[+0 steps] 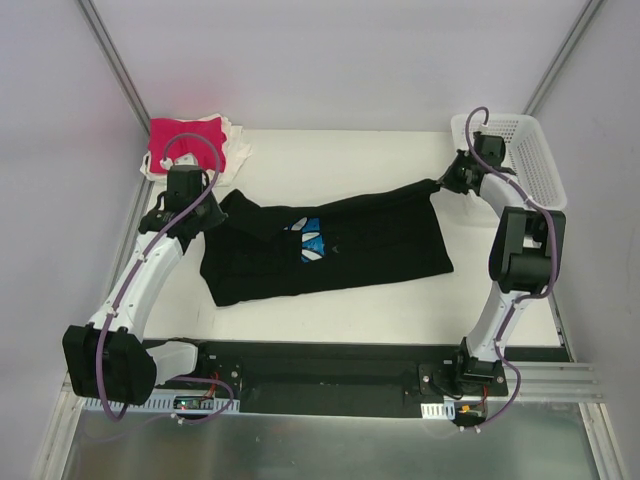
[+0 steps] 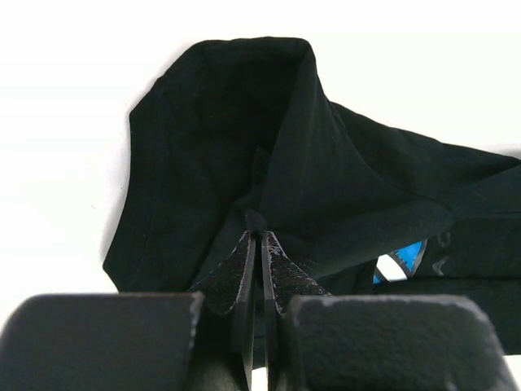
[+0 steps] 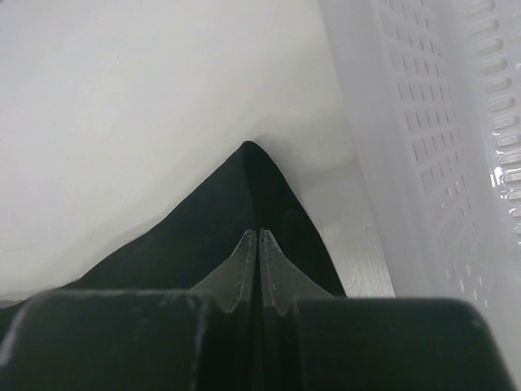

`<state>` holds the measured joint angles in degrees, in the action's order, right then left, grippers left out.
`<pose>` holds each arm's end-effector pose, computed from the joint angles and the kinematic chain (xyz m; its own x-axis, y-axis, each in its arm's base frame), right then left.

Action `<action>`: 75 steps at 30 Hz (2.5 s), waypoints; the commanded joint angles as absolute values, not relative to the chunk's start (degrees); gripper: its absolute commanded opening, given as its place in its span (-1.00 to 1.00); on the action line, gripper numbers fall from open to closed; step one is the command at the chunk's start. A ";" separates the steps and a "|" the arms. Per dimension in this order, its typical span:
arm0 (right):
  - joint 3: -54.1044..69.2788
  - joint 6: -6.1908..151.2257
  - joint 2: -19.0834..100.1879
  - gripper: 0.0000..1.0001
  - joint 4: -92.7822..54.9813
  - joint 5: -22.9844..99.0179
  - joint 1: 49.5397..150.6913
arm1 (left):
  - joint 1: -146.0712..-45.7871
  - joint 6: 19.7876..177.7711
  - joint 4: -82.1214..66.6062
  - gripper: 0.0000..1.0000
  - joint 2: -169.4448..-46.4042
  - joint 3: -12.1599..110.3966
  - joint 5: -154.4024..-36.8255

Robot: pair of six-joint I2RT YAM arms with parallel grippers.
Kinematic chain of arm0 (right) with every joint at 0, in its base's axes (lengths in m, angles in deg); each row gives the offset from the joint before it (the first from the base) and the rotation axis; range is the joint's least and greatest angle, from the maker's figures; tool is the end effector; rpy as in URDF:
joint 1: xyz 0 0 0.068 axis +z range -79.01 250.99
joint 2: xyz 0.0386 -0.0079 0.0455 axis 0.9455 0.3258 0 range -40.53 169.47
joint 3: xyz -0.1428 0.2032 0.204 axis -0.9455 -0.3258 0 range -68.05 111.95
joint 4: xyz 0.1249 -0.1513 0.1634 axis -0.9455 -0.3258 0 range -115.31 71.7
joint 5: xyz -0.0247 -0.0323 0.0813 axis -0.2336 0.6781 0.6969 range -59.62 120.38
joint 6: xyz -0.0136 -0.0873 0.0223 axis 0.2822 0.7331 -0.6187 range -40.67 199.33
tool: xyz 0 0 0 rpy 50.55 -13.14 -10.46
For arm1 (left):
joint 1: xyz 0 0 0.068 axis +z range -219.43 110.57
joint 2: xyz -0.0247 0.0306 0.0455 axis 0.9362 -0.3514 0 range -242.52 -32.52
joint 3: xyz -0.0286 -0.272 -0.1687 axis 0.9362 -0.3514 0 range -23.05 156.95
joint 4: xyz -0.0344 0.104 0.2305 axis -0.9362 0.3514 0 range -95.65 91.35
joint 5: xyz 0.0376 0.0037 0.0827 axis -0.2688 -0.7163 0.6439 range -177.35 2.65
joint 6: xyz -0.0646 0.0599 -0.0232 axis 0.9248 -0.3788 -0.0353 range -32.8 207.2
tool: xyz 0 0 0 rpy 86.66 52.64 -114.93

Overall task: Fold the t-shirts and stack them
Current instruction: Fold the other side of the tshirt into a rectangle

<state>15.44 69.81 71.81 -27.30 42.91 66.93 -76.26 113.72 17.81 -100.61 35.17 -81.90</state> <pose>0.4985 -0.0176 0.2472 -0.6205 0.2058 -0.7568 0.0007 0.9651 0.2619 0.2766 -0.0254 0.3377 -0.5059 -0.3870 -0.7709 -0.2083 0.9221 -0.3262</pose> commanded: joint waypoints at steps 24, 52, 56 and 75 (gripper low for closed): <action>5.35 69.22 62.22 -0.99 -23.14 42.50 65.80 | -79.10 116.38 18.96 -1.00 -97.64 31.53 -83.66; -2.48 69.14 57.38 -0.98 -23.40 41.80 66.59 | -81.03 116.38 18.96 -1.00 -99.40 32.05 -84.63; -2.92 69.14 57.65 -0.88 -23.40 41.54 66.94 | -81.03 115.94 18.87 -1.00 -100.10 32.32 -84.80; 0.33 67.82 52.02 -0.46 -24.90 40.57 68.61 | -81.12 116.46 17.73 -0.88 -99.23 30.04 -86.03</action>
